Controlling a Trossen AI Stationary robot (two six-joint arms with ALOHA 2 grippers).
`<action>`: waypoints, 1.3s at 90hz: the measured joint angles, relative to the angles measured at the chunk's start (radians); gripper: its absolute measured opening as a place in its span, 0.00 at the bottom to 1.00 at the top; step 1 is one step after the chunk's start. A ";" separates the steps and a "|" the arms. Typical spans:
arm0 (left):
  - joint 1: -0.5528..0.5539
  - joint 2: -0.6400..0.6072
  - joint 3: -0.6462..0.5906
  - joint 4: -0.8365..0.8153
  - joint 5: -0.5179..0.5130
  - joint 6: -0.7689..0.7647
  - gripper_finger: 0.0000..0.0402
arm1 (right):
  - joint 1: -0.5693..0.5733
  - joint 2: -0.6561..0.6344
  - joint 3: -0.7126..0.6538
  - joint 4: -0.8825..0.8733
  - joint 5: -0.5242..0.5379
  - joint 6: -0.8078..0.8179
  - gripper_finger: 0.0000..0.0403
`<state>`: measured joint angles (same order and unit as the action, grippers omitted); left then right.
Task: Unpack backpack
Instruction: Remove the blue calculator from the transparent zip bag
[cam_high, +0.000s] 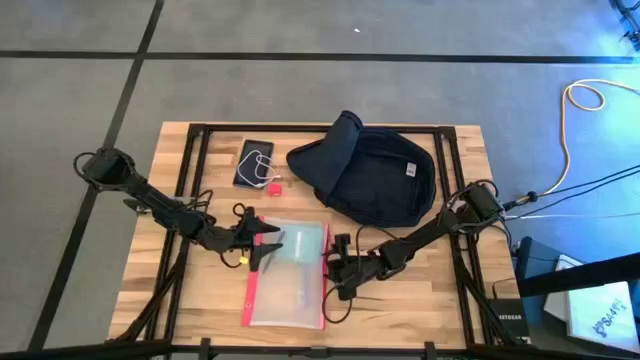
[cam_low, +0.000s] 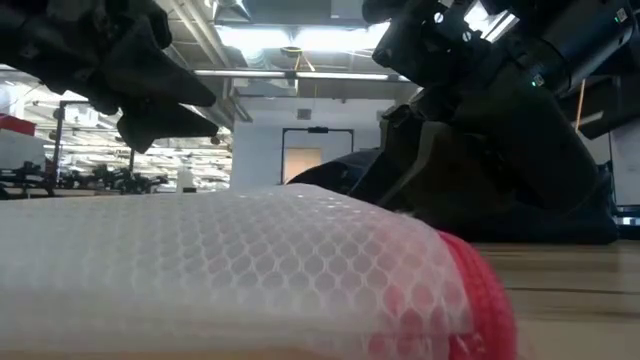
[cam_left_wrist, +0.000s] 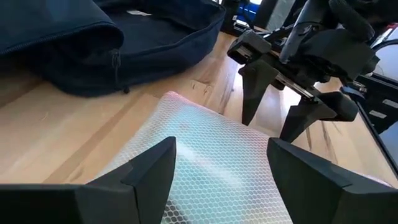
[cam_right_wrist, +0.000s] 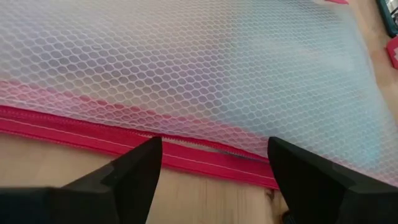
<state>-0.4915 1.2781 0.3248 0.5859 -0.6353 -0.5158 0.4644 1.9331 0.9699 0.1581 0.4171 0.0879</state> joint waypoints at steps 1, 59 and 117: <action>0.000 0.000 0.000 0.000 0.000 0.000 0.59 | 0.000 0.000 0.000 0.000 0.000 0.000 0.68; 0.002 0.000 0.000 -0.002 -0.021 0.019 0.59 | 0.000 0.000 0.000 0.000 0.000 0.000 0.68; -0.008 0.000 0.000 0.006 -0.026 0.212 0.59 | 0.000 0.000 0.000 0.000 0.000 0.000 0.68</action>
<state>-0.4993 1.2781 0.3248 0.5921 -0.6617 -0.3038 0.4644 1.9331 0.9699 0.1581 0.4171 0.0879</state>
